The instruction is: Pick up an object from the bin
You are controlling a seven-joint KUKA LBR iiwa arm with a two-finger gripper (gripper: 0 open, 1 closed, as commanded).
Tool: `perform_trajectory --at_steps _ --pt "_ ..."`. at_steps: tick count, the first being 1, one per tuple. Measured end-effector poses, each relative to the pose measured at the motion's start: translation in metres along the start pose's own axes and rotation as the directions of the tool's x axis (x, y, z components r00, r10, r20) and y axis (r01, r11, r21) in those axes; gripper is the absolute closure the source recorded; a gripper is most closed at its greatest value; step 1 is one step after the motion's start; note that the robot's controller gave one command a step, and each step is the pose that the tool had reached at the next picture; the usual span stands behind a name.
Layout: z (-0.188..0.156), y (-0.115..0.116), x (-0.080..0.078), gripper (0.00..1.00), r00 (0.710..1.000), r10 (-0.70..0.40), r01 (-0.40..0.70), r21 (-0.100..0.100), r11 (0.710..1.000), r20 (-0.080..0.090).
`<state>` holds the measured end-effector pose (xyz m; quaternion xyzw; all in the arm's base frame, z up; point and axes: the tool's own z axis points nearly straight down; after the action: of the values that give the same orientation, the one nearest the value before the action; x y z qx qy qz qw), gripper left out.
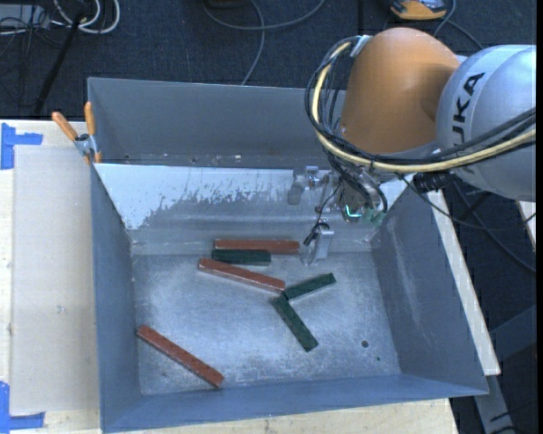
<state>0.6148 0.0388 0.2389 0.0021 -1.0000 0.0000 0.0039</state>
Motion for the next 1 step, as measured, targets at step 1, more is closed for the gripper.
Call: perform_trajectory --at_steps 1 --pt "0.1268 0.0157 0.0074 0.00 0.977 -0.213 0.213 0.000 0.977 0.000"
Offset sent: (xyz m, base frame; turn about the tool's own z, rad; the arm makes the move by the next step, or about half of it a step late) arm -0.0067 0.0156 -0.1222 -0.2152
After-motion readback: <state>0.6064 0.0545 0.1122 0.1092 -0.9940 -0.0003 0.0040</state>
